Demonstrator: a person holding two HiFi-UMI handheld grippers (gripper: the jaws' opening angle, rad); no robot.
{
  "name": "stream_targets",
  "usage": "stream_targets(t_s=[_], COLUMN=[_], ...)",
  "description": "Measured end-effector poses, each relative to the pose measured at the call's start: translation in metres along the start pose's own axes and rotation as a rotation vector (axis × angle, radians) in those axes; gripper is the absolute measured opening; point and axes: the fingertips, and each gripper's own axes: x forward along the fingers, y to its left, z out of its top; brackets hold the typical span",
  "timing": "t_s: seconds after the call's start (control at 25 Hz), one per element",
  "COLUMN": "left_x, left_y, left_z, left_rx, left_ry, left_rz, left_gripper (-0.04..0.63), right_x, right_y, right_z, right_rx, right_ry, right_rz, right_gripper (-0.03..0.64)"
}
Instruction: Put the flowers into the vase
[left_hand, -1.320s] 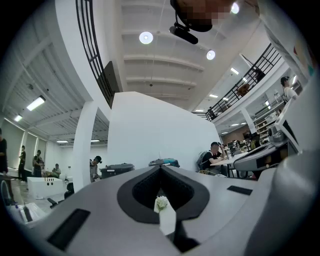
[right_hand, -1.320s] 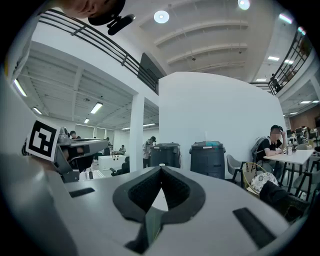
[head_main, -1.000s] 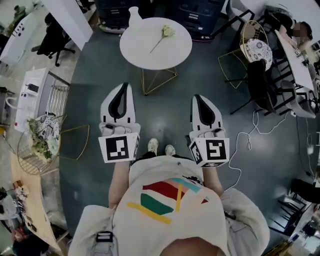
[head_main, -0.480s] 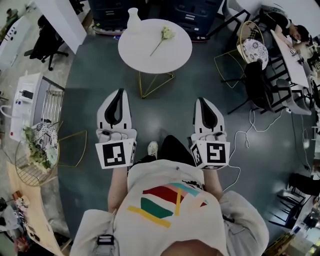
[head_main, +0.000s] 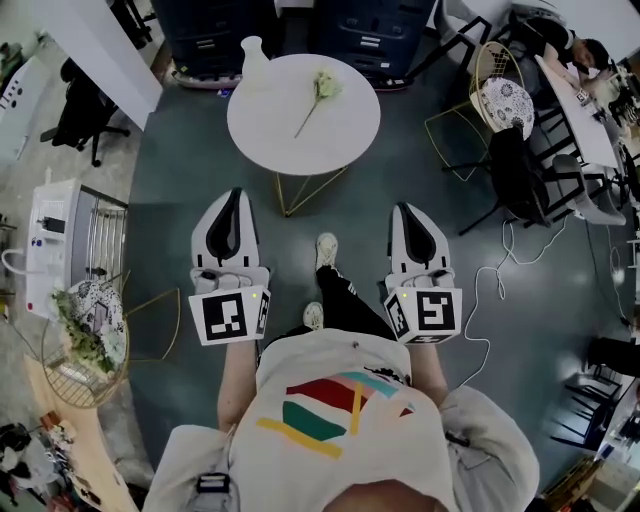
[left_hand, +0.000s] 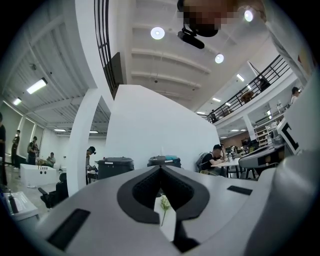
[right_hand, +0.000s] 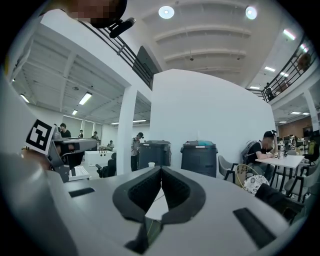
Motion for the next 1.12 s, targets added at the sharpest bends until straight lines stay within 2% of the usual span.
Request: stream_targets(t_s=[0.2,0.64,0.92,1.12], left_x=[0.063,0.226,0.27,0.307], left_y=[0.001,0.026,0.057,0.091], left_z=[-0.007,-0.016,-0.029,-0.036], left_rx=[0.017,0.033,0.027,0.012], left_ry=[0.02,0.043,0.085,0.075], left_rz=[-0.029,-0.024,0.006,-0.034], left_gripper=[0.008,0.008,0.008,0.008], right_x=[0.058,0.209,0.279,0.321], right_y=[-0.028,-0.104,-0.097,-0.083], right_z=[0.002,0.002,0.0,0.005], right_rx=[0.014,0.061,0.063,0.059], right_ry=[-0.001,0.025,0.057,0.064], right_rz=[0.006,0.027,0.1,0.064], right_gripper=[0.012,0.012,0.014,0.014])
